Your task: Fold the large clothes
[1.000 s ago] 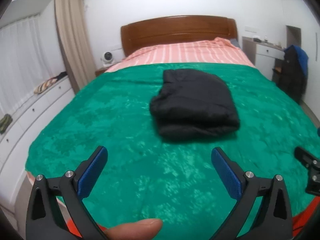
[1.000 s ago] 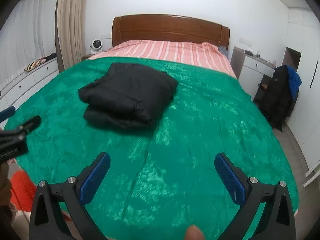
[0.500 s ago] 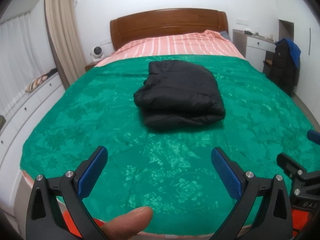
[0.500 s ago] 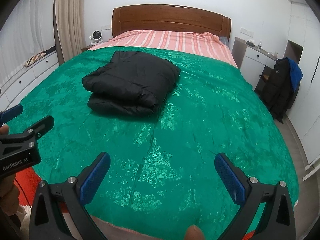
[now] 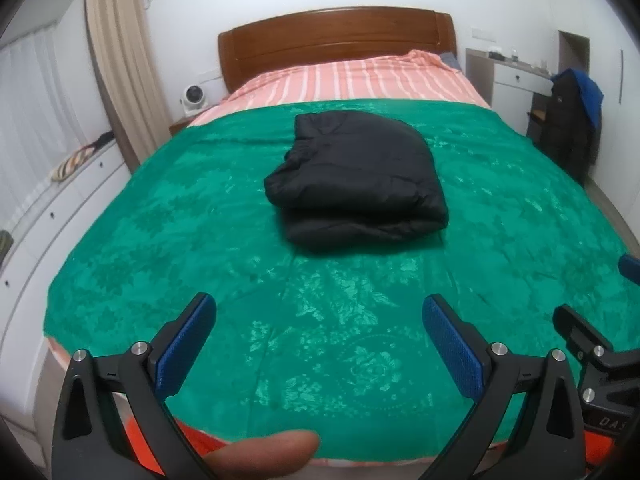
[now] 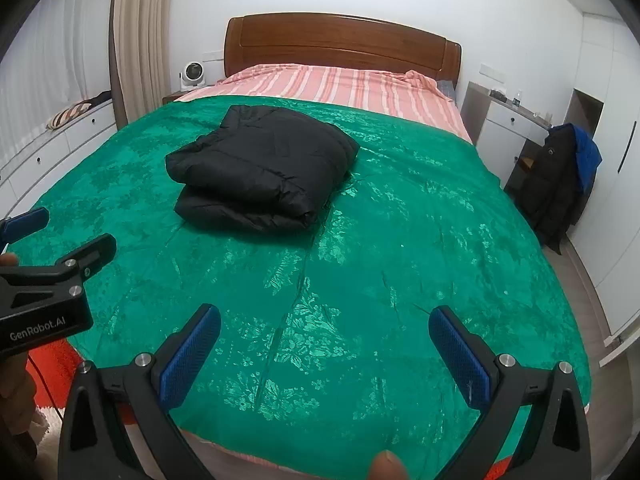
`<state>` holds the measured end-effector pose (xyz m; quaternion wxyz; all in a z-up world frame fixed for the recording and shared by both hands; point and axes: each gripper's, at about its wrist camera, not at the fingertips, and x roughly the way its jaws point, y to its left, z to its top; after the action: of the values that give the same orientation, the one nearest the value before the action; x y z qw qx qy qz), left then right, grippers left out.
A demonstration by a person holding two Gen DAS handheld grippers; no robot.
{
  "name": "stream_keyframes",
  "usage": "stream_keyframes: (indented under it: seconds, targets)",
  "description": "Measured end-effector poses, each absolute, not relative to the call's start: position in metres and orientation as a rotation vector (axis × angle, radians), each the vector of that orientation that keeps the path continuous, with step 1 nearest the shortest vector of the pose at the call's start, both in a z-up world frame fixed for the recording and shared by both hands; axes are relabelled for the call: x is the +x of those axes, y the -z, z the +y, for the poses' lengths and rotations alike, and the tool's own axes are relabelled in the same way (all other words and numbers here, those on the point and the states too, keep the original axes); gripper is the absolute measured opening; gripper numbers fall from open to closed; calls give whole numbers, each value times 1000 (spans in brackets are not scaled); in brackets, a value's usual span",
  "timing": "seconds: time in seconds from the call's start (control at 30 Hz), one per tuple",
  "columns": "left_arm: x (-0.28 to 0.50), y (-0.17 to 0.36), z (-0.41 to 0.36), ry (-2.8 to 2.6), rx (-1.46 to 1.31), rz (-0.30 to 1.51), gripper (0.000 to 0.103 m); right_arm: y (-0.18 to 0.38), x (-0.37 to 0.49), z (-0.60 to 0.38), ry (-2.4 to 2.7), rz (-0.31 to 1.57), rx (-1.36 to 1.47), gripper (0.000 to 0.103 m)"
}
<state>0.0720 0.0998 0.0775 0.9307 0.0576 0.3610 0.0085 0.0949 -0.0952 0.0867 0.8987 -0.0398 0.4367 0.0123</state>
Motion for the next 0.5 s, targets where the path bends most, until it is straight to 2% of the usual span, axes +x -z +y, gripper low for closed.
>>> stream_keyframes:
  seconds: [0.5]
  targets:
    - [71,-76,96,5,109,733,103,-86,96,-99,-17,906,-71,103]
